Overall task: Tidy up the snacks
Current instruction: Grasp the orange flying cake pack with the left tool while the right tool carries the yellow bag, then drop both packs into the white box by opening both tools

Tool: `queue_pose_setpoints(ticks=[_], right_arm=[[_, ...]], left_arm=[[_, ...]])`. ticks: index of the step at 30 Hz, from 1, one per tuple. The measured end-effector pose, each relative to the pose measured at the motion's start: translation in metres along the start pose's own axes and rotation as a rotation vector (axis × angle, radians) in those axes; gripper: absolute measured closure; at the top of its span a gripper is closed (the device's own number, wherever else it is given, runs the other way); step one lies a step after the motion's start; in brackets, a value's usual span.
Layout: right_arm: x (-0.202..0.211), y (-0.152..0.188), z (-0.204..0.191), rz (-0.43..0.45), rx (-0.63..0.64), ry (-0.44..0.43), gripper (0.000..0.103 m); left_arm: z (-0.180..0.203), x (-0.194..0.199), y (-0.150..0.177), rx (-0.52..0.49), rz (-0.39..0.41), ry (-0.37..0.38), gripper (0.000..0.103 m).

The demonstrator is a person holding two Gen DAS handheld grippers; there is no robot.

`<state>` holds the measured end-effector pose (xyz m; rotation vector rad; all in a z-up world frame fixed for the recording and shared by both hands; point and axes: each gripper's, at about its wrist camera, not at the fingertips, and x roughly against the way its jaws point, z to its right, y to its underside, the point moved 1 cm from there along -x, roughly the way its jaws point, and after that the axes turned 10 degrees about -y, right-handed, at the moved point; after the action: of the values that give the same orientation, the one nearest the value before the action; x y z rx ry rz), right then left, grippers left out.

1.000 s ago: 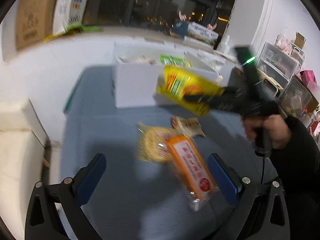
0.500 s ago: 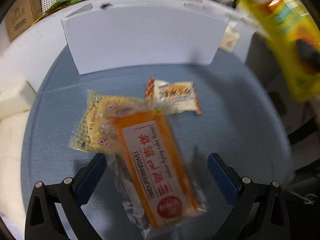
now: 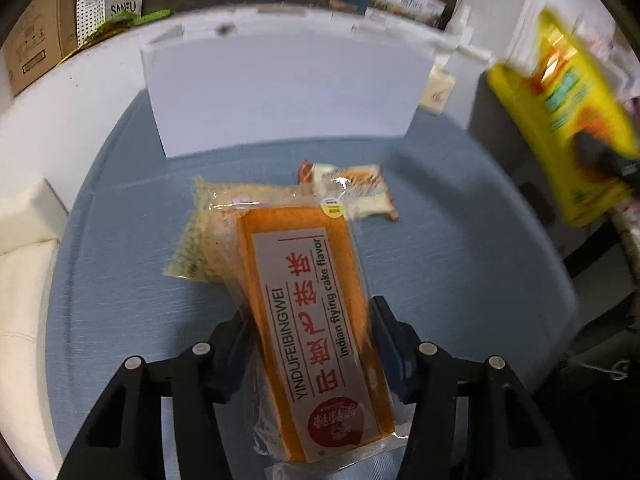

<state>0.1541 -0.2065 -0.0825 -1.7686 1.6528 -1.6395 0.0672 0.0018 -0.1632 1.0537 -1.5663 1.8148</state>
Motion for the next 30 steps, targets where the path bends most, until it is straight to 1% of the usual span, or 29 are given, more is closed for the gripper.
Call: queue_pose_setpoints(ticks=[2, 3, 4, 5, 6, 7, 9, 12, 13, 16, 18, 19, 21, 22, 25, 26, 27, 28, 29, 30], right_arm=[[-0.003, 0.000, -0.001, -0.001, 0.003, -0.002, 0.083], [-0.005, -0.001, -0.002, -0.001, 0.005, -0.003, 0.083], [-0.006, -0.003, -0.002, -0.001, 0.003, -0.008, 0.083], [-0.008, -0.006, -0.002, 0.004, -0.003, -0.015, 0.083], [-0.010, -0.010, -0.002, 0.010, -0.008, -0.019, 0.083], [-0.012, -0.015, -0.001, 0.015, -0.014, -0.023, 0.083], [-0.015, -0.027, 0.001, 0.030, -0.029, -0.031, 0.083], [-0.020, -0.061, 0.009, 0.071, -0.049, -0.042, 0.083], [-0.023, -0.071, 0.012, 0.079, -0.058, -0.045, 0.083], [-0.038, -0.107, 0.029, 0.094, -0.107, -0.040, 0.083], [-0.054, -0.132, 0.040, 0.083, -0.120, -0.023, 0.083], [-0.061, -0.141, 0.044, 0.082, -0.125, -0.007, 0.083], [-0.080, -0.160, 0.056, 0.076, -0.133, 0.038, 0.083], [-0.089, -0.168, 0.062, 0.070, -0.142, 0.058, 0.083], [-0.111, -0.183, 0.076, 0.057, -0.152, 0.117, 0.083], [-0.118, -0.187, 0.082, 0.050, -0.168, 0.128, 0.083], [-0.123, -0.189, 0.088, 0.045, -0.186, 0.131, 0.083], [-0.129, -0.192, 0.094, 0.043, -0.208, 0.135, 0.083], [-0.132, -0.192, 0.097, 0.043, -0.219, 0.133, 0.082], [-0.136, -0.193, 0.101, 0.038, -0.228, 0.139, 0.080]], left_arm=[[-0.008, 0.017, -0.003, 0.014, 0.033, 0.023, 0.043], [-0.012, 0.029, -0.007, 0.024, 0.064, 0.041, 0.043], [-0.017, 0.038, -0.013, 0.028, 0.089, 0.046, 0.043], [-0.024, 0.039, -0.018, 0.028, 0.110, 0.050, 0.043], [-0.029, 0.049, -0.028, 0.036, 0.149, 0.059, 0.043], [-0.031, 0.056, -0.036, 0.039, 0.167, 0.065, 0.043], [-0.035, 0.069, -0.060, 0.038, 0.218, 0.078, 0.043], [-0.041, 0.086, -0.108, 0.018, 0.305, 0.091, 0.043], [-0.042, 0.088, -0.123, 0.008, 0.322, 0.090, 0.043], [-0.046, 0.082, -0.172, -0.014, 0.359, 0.072, 0.043], [-0.051, 0.062, -0.210, -0.009, 0.357, 0.069, 0.043], [-0.054, 0.049, -0.231, -0.003, 0.344, 0.074, 0.043], [-0.055, 0.031, -0.256, -0.008, 0.325, 0.059, 0.043], [-0.057, 0.026, -0.261, -0.012, 0.317, 0.057, 0.043], [-0.051, -0.008, -0.287, -0.026, 0.282, 0.046, 0.042], [-0.048, -0.017, -0.291, -0.035, 0.272, 0.038, 0.038], [-0.047, -0.022, -0.292, -0.040, 0.267, 0.033, 0.023], [-0.046, -0.030, -0.294, -0.043, 0.257, 0.017, 0.015], [-0.046, -0.034, -0.294, -0.043, 0.249, -0.005, 0.000], [-0.048, -0.037, -0.293, -0.036, 0.235, -0.031, 0.000]])
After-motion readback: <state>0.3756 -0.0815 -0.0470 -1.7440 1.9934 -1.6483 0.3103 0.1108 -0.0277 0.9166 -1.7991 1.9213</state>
